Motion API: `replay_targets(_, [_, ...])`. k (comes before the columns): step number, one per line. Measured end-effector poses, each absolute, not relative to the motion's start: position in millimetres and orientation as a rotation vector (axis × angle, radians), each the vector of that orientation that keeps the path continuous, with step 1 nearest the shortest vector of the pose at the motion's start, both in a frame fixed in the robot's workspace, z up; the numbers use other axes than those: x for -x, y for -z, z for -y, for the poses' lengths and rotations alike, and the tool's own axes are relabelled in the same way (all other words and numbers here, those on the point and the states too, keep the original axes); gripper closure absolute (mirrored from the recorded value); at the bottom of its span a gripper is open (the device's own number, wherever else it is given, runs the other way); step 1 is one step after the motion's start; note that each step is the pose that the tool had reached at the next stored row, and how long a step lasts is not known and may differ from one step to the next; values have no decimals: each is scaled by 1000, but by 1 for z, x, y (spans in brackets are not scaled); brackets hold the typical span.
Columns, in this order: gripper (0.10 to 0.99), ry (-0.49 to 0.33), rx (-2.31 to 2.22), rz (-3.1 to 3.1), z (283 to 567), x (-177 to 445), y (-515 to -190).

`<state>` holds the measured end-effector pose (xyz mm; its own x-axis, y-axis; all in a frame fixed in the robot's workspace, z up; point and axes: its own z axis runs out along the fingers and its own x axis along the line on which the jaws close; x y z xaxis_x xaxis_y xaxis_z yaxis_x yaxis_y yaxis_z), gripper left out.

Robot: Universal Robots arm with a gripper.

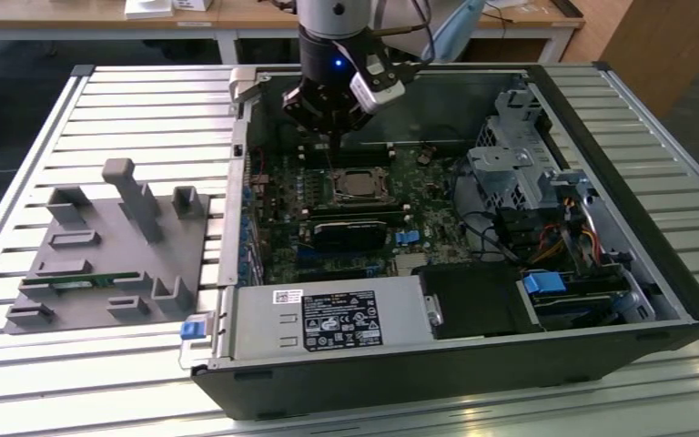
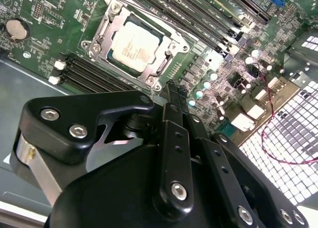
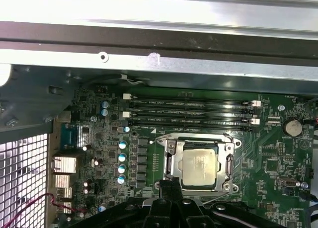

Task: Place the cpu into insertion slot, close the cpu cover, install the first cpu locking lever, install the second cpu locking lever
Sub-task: 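Install the first cpu locking lever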

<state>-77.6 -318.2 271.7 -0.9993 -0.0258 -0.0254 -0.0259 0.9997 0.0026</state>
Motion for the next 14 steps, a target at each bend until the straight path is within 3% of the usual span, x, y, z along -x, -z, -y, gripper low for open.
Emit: replay_targets(14, [980,-4,40,-3116,318,81,-271])
